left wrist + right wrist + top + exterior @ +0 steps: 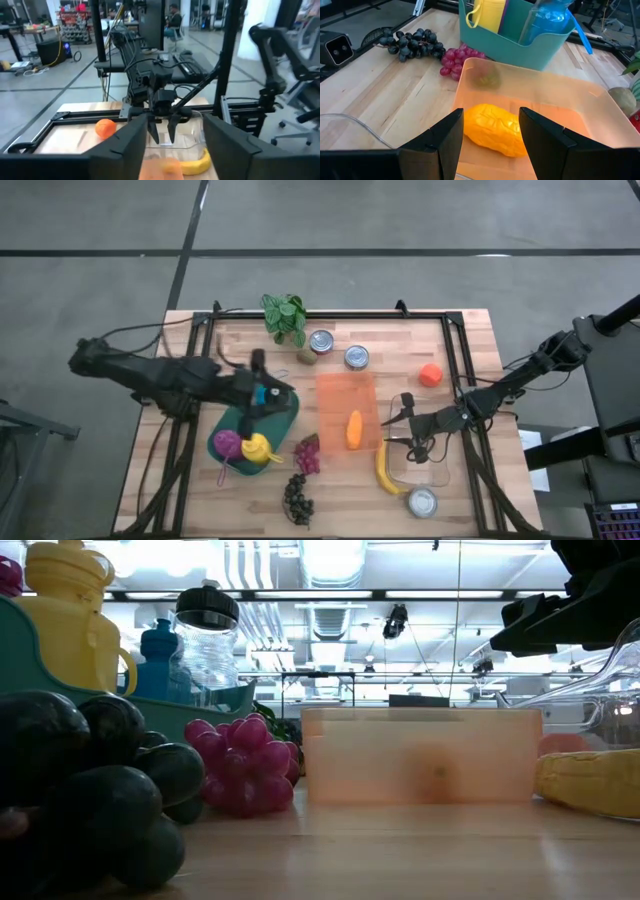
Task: Pick & Place Food Item
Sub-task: Put the purple grapes into the orange bin
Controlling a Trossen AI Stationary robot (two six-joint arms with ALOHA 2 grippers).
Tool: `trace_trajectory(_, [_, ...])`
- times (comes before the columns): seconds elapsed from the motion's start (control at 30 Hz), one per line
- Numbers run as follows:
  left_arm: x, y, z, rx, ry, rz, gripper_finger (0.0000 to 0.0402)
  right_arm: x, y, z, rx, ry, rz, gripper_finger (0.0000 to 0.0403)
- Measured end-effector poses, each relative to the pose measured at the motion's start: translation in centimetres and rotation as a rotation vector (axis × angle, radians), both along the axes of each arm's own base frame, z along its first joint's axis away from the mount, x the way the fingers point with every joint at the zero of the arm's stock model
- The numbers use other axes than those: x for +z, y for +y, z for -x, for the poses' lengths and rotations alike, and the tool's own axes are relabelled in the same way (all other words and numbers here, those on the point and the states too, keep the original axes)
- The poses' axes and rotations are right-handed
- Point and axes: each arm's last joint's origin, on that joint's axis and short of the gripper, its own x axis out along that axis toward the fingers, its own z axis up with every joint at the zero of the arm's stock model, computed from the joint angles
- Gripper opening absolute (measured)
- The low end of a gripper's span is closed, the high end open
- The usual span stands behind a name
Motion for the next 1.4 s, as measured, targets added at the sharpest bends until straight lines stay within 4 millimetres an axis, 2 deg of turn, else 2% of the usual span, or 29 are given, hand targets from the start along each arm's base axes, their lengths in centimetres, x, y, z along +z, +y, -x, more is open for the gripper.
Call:
trace_trajectory(0.23, [-2.7, 1.5, 5.6, -0.019, -0.076, 0.100, 0.0130, 0.0, 0.0, 0.0, 0.000, 0.000, 0.000, 0.0189])
trace_trajectory(0.47, [-5.4, 2.6, 9.6, -0.076, -0.138, 0.112, 0.0103, 0.0, 0.0, 0.0, 0.000, 0.000, 0.000, 0.0189])
trace_trajectory(0.63, [-7.2, 3.2, 11.8, -0.087, -0.198, 0.132, 0.0072, 0.0, 0.0, 0.0, 0.000, 0.000, 0.000, 0.0189])
trace_trajectory(0.93, [-11.8, 3.7, 13.4, -0.087, -0.278, 0.152, 0.0025, 0.0, 0.0, 0.0, 0.000, 0.000, 0.000, 0.0189])
trace_trajectory(1.2, [-15.7, 3.8, 14.0, -0.088, -0.390, 0.155, 0.0022, 0.0, 0.0, 0.0, 0.000, 0.000, 0.000, 0.0189])
trace_trajectory(1.4, [-18.6, 3.7, 13.6, -0.085, -0.366, 0.124, 0.0022, 0.0, 0.0, 0.0, 0.000, 0.000, 0.000, 0.0189])
